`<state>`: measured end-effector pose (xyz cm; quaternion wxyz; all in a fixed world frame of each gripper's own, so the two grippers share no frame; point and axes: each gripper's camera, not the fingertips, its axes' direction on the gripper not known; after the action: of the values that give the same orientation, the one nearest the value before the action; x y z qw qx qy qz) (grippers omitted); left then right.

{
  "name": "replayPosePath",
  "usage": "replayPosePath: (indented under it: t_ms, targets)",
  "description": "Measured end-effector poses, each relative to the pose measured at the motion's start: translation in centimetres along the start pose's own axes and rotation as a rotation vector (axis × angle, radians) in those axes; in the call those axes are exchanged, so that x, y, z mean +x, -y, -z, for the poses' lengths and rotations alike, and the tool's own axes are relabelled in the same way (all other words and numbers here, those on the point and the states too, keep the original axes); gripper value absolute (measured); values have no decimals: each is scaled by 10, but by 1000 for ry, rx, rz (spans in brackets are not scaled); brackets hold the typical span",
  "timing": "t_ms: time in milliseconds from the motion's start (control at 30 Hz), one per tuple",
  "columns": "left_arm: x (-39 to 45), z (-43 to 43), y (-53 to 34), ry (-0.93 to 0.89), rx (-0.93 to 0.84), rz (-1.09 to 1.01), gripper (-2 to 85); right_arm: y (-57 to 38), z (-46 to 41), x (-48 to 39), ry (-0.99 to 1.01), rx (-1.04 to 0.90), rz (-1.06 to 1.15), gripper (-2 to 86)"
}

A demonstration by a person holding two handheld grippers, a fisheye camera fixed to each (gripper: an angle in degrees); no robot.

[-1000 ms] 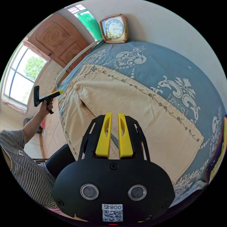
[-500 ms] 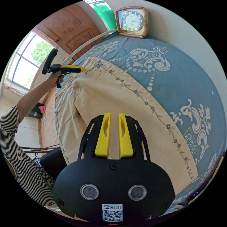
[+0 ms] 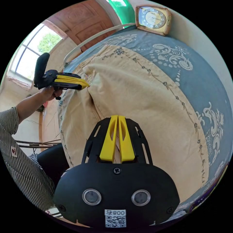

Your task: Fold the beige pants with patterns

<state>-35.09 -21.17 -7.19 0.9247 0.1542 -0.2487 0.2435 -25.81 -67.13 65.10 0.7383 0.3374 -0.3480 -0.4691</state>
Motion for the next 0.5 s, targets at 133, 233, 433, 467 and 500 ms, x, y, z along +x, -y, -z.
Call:
replayPosePath:
  t_ms: [133, 233, 433, 467, 500]
  targets:
    - [-10, 39, 37, -15, 150, 5, 17, 12, 20, 0, 12, 45, 9, 7]
    - [-29, 51, 76, 33, 155, -7, 37, 29, 34, 7, -59, 88, 8, 16]
    - [-74, 44, 159, 167, -19, -1, 78, 84, 38, 30, -153, 63, -1, 68]
    - [-76, 41, 173, 203, -70, -27, 81, 93, 35, 31, -175, 45, 8, 71]
    - [-77, 39, 180, 222, -96, -40, 83, 97, 34, 31, -189, 35, 13, 73]
